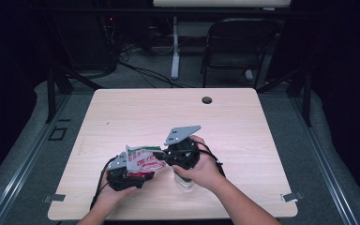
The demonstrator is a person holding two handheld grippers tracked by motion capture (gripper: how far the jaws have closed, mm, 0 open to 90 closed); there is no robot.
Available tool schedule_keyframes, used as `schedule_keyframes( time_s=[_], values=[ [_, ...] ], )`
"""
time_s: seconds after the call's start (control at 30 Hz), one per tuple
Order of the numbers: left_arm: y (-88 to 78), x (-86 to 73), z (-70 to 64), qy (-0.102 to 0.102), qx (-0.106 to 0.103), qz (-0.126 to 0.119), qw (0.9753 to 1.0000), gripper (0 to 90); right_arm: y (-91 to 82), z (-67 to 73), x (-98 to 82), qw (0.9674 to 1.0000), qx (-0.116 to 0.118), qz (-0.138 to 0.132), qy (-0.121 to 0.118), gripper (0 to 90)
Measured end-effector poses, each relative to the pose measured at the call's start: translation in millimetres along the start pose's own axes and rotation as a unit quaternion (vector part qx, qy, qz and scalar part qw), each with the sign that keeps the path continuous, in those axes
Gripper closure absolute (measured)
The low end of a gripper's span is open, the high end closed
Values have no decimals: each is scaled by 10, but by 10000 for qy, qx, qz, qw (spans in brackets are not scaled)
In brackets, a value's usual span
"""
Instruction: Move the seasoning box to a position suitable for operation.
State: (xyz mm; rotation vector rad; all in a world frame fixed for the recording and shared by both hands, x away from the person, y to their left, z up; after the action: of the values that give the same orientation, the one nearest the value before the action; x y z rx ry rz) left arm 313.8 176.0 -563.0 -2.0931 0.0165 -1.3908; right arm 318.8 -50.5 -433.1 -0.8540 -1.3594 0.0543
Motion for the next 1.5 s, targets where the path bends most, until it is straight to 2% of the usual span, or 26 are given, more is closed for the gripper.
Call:
schedule_keyframes(
  time_s=[0.07, 0.17, 0.4, 0.43, 0.47, 0.57, 1.07, 1.2, 1.33, 1.5],
  values=[
    [-1, 4, -6, 31, 1, 3, 10000, 432, 6, -8, -1, 10000, 7, 7, 28, 900],
    [-4, 12, -17, 105, 56, 9, 9999, 455, 10, -5, -3, 10000, 5, -6, 35, 900],
    [-12, 33, -31, 112, 164, 62, 9998, 509, 7, -14, -10, 10000, -17, -32, 55, 900],
    [-18, 40, -25, 241, 208, 91, 9995, 543, 7, -17, -12, 10000, -20, -21, 59, 900],
    [-15, 46, -37, 240, 211, 133, 9994, 561, 10, -21, -18, 10000, -21, -24, 80, 900],
    [-11, 47, -42, 245, 226, 128, 9994, 569, 11, -24, -20, 10000, -27, -25, 82, 900],
    [-30, 85, -73, 420, 560, 187, 9974, 601, 8, -45, -32, 9998, -21, -81, 163, 900],
    [-39, 104, -97, 538, 772, 227, 9953, 606, 0, -56, -46, 9997, 5, -113, 210, 900],
    [-35, 120, -113, 639, 885, 243, 9937, 611, -12, -78, -66, 9995, 45, -143, 272, 900],
    [-35, 136, -131, 808, 1064, 334, 9905, 615, -23, -91, -99, 9994, 58, -129, 303, 900]
  ],
)
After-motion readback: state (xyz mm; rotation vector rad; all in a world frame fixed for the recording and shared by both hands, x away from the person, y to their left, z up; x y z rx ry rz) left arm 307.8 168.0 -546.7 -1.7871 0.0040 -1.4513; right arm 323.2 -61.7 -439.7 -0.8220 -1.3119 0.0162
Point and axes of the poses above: each handheld gripper's, and its own axes: y roughly forward along the jaws, x roughly out of its top, z roughly to its left, the point moved 1 cm from there along y, roughly forward along the jaws, and after that the axes turned 8 degrees about -x, right-handed, at the moved point
